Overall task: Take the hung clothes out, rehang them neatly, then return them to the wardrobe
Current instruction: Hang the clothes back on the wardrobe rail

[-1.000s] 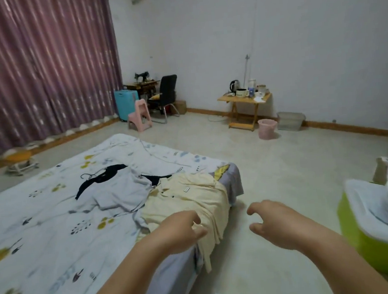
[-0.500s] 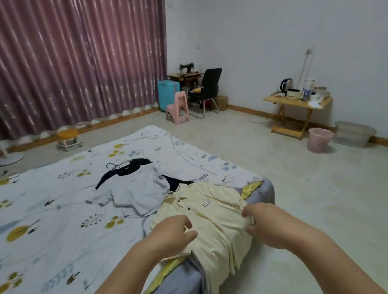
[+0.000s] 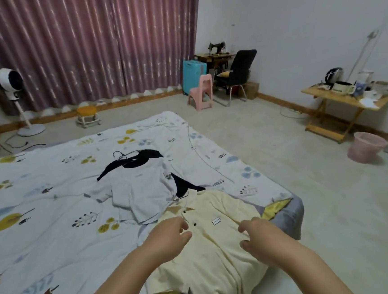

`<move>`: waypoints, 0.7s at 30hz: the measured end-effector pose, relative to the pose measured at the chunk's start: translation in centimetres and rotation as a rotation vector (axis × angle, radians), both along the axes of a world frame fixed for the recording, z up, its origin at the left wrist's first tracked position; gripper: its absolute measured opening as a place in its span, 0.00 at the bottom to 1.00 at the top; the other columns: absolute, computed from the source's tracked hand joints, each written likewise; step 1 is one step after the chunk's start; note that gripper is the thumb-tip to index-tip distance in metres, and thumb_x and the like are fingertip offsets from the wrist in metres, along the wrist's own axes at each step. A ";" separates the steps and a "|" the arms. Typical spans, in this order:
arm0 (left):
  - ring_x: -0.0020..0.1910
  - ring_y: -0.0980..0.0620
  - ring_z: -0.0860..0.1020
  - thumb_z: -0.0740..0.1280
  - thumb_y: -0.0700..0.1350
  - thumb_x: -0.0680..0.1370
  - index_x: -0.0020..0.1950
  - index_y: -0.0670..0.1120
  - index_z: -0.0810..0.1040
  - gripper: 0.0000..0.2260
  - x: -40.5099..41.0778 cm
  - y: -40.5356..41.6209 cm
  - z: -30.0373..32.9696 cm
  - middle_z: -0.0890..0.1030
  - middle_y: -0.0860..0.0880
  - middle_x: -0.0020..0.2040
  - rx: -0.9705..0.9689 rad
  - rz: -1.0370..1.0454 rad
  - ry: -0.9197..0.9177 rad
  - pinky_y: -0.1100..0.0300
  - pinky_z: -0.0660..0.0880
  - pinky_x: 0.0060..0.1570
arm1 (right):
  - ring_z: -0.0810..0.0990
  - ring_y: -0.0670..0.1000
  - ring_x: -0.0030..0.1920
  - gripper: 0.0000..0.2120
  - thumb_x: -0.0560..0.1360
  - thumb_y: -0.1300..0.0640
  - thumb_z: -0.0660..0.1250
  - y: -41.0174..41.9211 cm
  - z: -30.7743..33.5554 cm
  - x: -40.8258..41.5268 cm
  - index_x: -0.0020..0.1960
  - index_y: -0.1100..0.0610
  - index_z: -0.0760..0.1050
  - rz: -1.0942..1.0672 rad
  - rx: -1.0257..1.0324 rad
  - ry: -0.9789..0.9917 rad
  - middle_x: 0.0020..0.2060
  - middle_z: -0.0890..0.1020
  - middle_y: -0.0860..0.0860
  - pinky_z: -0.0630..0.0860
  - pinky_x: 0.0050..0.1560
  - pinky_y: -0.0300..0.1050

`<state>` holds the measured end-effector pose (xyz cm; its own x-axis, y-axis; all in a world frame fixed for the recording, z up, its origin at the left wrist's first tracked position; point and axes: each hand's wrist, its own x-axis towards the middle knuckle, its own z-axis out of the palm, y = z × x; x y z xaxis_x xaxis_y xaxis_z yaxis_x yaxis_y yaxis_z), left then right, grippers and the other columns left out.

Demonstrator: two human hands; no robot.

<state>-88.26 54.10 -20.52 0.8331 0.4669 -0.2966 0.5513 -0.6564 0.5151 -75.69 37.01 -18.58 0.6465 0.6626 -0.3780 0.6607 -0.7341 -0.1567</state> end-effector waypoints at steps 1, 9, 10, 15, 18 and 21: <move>0.59 0.53 0.74 0.59 0.51 0.79 0.64 0.49 0.71 0.15 1.2 1.3 -0.5 0.75 0.52 0.62 -0.002 0.026 -0.001 0.61 0.69 0.55 | 0.68 0.55 0.64 0.19 0.78 0.50 0.57 1.4 -0.6 1.4 0.68 0.51 0.65 0.014 -0.001 0.007 0.64 0.69 0.53 0.67 0.60 0.44; 0.60 0.53 0.73 0.58 0.50 0.79 0.63 0.51 0.71 0.14 10.2 9.8 -5.5 0.74 0.53 0.62 0.000 0.169 0.057 0.58 0.70 0.60 | 0.66 0.55 0.65 0.17 0.79 0.54 0.56 10.8 -5.9 10.7 0.67 0.54 0.65 0.058 -0.048 0.104 0.64 0.68 0.54 0.67 0.60 0.46; 0.60 0.53 0.73 0.58 0.50 0.79 0.64 0.50 0.70 0.13 11.1 10.4 -6.3 0.74 0.53 0.62 -0.011 0.170 0.062 0.60 0.69 0.58 | 0.66 0.55 0.65 0.17 0.78 0.55 0.55 11.6 -6.6 11.8 0.67 0.54 0.65 0.054 -0.050 0.117 0.63 0.68 0.54 0.67 0.60 0.46; 0.62 0.55 0.72 0.57 0.50 0.80 0.64 0.51 0.69 0.14 15.3 12.9 -11.5 0.73 0.54 0.64 -0.036 0.228 0.095 0.64 0.66 0.56 | 0.65 0.55 0.64 0.17 0.79 0.56 0.55 15.8 -11.0 17.8 0.67 0.54 0.64 0.082 -0.079 0.150 0.63 0.68 0.54 0.68 0.61 0.46; 0.64 0.55 0.69 0.57 0.49 0.80 0.66 0.52 0.67 0.14 18.2 14.1 -15.1 0.71 0.55 0.65 -0.030 0.297 0.120 0.64 0.65 0.58 | 0.66 0.55 0.63 0.18 0.78 0.58 0.55 18.6 -14.6 21.5 0.67 0.54 0.63 0.119 -0.097 0.158 0.62 0.68 0.54 0.68 0.59 0.45; 0.65 0.54 0.67 0.57 0.47 0.80 0.67 0.51 0.66 0.16 21.2 15.1 -19.4 0.70 0.53 0.65 -0.053 0.351 0.128 0.61 0.66 0.61 | 0.66 0.54 0.63 0.19 0.77 0.61 0.55 21.4 -18.9 24.9 0.67 0.54 0.63 0.165 -0.123 0.159 0.62 0.68 0.53 0.68 0.57 0.45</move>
